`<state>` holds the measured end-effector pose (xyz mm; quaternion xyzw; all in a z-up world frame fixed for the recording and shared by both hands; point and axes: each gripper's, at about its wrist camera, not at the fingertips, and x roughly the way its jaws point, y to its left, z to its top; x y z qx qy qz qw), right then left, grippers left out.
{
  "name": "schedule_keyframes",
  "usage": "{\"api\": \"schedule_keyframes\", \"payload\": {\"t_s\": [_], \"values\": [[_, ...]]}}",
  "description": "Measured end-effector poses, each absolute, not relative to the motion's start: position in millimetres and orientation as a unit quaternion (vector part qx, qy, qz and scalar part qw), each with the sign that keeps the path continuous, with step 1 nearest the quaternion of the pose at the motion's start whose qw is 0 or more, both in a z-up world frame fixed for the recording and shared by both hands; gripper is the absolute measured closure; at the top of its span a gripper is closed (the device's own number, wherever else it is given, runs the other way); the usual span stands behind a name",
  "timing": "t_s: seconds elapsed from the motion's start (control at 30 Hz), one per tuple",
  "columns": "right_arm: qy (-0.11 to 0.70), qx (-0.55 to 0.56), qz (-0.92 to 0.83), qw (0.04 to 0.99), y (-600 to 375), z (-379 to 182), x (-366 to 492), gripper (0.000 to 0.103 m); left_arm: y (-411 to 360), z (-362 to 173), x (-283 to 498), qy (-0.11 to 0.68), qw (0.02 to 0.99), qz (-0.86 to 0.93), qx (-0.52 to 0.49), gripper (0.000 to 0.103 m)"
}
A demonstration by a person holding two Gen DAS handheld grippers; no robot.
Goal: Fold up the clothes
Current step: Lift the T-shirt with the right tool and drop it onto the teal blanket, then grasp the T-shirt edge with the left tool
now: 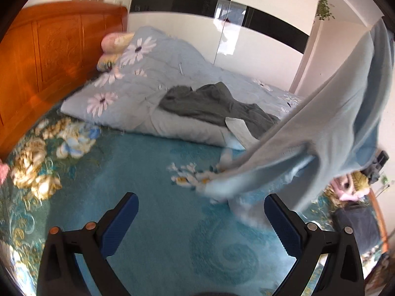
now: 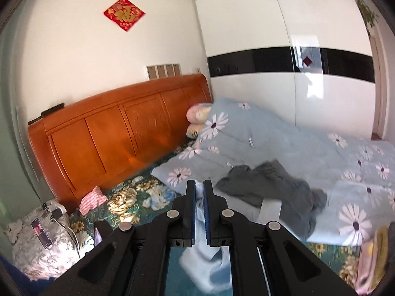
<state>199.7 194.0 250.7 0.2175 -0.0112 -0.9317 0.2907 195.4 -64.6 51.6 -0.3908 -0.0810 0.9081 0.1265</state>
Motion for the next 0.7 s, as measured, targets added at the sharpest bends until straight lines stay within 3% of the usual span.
{"api": "schedule_keyframes", "payload": {"t_s": [0.2,0.5,0.6,0.7], "values": [[-0.025,0.335,-0.908,0.251,190,164,125,0.097,-86,41,201,-0.149,0.106,0.878,-0.442,0.000],[-0.117,0.516,-0.835,0.149,221,-1,49,0.097,-81,24,217,-0.132,0.093,0.864,-0.476,0.000],[-0.103,0.546,-0.821,0.129,222,-33,42,0.095,-77,14,214,-0.140,0.089,0.851,-0.498,0.000],[-0.118,0.537,-0.824,0.138,229,-26,44,0.091,-65,9,208,-0.143,0.094,0.844,-0.509,0.000]]}}
